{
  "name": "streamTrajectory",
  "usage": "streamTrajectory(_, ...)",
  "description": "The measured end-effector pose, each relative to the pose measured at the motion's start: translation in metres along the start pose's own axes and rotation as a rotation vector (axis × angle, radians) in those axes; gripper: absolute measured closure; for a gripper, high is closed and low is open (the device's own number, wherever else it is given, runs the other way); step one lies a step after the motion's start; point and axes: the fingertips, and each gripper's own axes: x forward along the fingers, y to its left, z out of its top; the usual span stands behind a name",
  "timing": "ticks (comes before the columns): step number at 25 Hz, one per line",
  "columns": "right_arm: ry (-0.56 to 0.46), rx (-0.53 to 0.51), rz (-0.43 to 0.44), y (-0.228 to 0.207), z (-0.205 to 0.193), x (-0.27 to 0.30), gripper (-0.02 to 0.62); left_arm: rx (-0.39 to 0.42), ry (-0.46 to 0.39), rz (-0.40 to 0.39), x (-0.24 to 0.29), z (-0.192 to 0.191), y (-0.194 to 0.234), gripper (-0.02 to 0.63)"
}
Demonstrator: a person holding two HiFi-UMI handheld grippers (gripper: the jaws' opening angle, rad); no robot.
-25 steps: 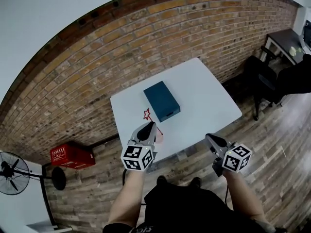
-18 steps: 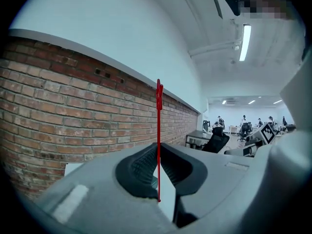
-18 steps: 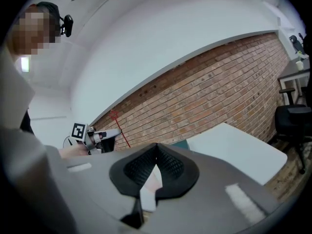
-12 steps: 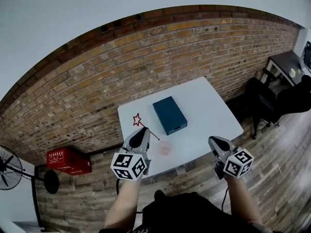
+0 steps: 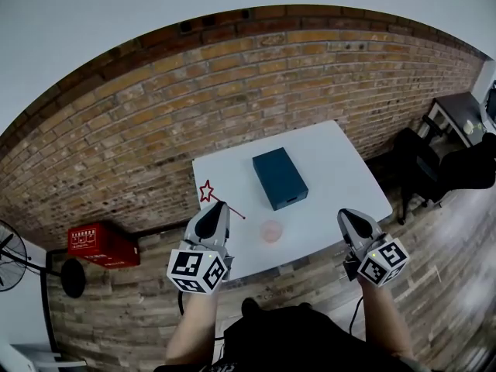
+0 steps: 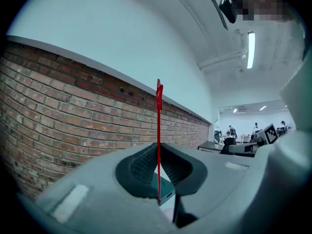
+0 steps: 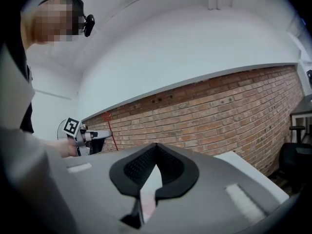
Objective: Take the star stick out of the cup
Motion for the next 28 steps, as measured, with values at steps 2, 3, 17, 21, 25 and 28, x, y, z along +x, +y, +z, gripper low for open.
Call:
streamTrajectory(2, -0.004, -0.029, 0.015, 0.007, 0.002, 0.0, 0.595, -0.006, 0.01, 0.002, -0.001, -0.005, 0.004, 0.586)
streamTrajectory(3, -0.005, -0.044, 0.02, 0.01, 0.002, 0.0, 0.597, -0.007, 0.013, 0.002, -0.001, -0.007, 0.005, 0.586)
streamTrajectory(17, -0.025, -0.103, -0.039, 0.006, 0.006, -0.001, 0.597, 0.0, 0.025, -0.016, 0.005, -0.009, 0.004, 0.586)
streamTrajectory(21, -0.028, -0.11, -0.033, 0.009, 0.006, 0.001, 0.597, -0.005, 0.024, -0.022, 0.006, -0.008, 0.002, 0.586)
streamTrajectory(25, -0.035, -0.106, -0.037, 0.007, 0.006, -0.001, 0.597, 0.003, 0.029, -0.023, 0.008, -0.009, -0.001, 0.586)
streamTrajectory(28, -0.033, -0.1, -0.043, 0.004, 0.006, -0.002, 0.597, 0.007, 0.034, -0.02, 0.01, -0.01, -0.001, 0.586)
